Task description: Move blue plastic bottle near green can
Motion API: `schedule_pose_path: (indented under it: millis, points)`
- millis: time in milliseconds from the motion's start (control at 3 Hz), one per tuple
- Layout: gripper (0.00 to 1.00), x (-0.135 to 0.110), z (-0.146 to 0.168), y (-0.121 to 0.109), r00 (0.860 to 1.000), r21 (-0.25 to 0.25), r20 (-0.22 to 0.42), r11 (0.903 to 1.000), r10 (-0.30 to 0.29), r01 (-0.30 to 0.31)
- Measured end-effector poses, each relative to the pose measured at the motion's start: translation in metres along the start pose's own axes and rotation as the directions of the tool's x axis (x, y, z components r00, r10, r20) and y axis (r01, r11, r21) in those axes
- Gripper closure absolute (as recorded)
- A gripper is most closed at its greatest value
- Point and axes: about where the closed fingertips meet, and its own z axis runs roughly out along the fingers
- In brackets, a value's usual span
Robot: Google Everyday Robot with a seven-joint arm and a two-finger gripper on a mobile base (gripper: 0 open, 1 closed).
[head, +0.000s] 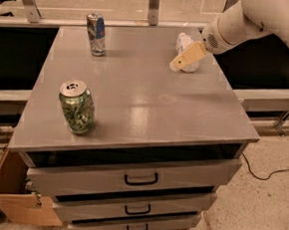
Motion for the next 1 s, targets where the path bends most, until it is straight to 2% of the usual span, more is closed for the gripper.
schedule_pose_path:
  millis: [333, 667, 1000]
  points:
    - [0.00, -0.005, 0.029, -0.016, 0.991, 0.014, 0.035, 0.9911, 0.132, -0.133]
    - [0.00, -0.006, 0.052, -0.028, 0.970, 0.023, 0.053, 0.9708, 0.237, -0.239]
    - [0.00, -0.001, 0.068, -0.042, 0.957, 0.045, 0.043, 0.9568, 0.285, -0.287]
